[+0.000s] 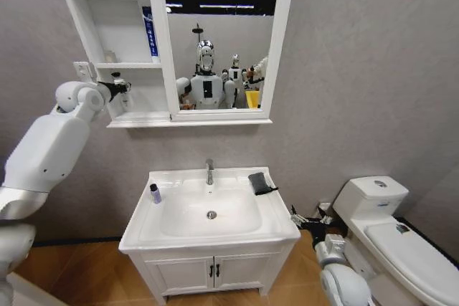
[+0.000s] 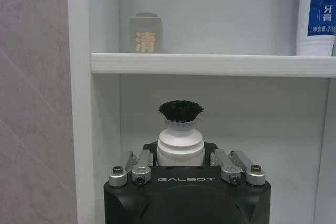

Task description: Move facial cleanser and shampoo from washbasin to cabinet, then wipe washbasin with towel.

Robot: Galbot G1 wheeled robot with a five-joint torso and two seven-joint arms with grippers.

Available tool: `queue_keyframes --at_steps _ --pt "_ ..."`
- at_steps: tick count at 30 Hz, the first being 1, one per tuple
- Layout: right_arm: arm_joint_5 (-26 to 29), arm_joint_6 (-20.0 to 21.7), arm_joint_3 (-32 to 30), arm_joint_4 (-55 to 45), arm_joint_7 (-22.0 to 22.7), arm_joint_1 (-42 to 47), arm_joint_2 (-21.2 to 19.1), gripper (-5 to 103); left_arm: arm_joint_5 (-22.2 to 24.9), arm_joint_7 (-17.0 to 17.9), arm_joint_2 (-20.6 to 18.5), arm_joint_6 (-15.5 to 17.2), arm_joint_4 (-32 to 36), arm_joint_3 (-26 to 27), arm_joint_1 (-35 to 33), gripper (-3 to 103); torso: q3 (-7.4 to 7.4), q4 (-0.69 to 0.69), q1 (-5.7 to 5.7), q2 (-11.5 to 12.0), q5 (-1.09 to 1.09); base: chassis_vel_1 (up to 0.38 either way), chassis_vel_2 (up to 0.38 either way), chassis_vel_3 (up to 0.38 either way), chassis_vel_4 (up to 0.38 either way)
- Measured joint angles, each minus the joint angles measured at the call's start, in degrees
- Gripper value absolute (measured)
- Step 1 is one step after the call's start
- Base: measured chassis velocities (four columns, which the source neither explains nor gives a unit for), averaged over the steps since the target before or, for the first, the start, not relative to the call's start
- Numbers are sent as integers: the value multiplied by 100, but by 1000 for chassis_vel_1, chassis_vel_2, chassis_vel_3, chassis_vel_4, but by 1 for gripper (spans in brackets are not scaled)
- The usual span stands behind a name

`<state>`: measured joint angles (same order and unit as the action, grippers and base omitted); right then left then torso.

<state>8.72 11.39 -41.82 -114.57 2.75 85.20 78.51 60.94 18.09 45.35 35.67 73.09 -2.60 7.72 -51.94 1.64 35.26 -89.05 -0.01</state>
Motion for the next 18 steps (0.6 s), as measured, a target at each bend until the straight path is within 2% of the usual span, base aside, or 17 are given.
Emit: queue_keyframes --at_steps 14,17,18 --pt "18 -152 9 -31 -36 80 -5 100 -241 31 217 -70 -314 -59 40 42 0 1 0 0 1 0 0 0 0" --pt "49 -156 4 -53 -48 76 -26 100 -304 32 254 -109 -381 -63 44 45 0 -1 -1 0 0 0 0 0 0" --pt "67 -163 -7 -61 -53 66 -39 100 -312 32 272 -126 -384 -62 44 50 0 0 -1 0 0 0 0 0 0"
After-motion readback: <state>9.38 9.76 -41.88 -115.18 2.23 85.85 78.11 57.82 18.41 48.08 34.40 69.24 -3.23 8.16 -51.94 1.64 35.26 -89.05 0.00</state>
